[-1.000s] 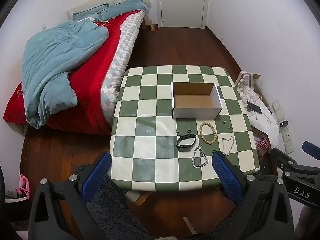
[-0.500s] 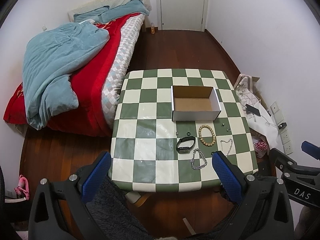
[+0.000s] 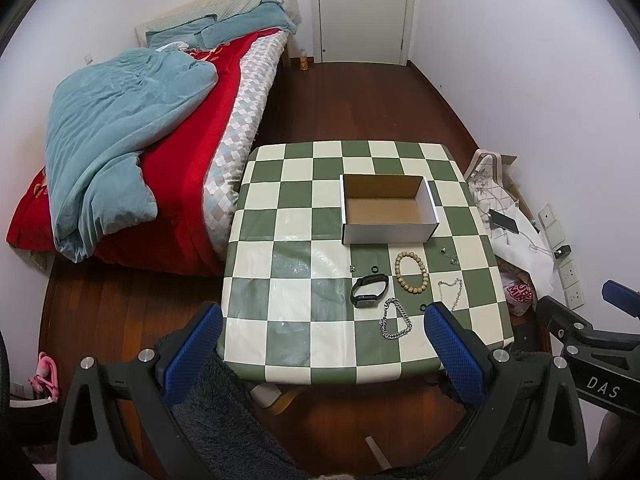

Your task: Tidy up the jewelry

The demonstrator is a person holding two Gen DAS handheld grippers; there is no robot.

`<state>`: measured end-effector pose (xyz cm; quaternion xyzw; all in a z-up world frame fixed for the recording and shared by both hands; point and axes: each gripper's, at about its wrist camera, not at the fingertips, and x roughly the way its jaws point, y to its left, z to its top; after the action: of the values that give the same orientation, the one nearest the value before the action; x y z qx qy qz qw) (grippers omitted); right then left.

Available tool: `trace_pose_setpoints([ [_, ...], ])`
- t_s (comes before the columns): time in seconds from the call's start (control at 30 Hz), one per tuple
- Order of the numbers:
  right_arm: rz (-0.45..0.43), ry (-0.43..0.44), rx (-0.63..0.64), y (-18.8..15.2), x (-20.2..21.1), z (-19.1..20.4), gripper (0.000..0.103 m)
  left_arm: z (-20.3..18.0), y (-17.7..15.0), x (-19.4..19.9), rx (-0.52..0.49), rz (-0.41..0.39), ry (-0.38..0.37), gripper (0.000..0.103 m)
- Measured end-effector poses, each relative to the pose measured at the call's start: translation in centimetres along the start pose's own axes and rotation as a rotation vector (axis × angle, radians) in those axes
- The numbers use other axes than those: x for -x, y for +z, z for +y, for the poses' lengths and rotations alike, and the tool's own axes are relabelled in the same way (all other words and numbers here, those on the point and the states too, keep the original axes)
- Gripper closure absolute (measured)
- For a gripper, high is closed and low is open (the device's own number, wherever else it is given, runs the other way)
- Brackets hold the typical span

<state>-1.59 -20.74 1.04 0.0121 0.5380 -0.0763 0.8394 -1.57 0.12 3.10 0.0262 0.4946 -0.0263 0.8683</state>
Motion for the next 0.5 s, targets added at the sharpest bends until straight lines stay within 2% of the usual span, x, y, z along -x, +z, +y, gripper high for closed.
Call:
trace_pose_setpoints([
  [0.5,-0.016,0.004,0.001,-0.06,0.99,-0.23,0.0,0.07,0.07,0.55,0.0,-0.006,0.0,0.0],
])
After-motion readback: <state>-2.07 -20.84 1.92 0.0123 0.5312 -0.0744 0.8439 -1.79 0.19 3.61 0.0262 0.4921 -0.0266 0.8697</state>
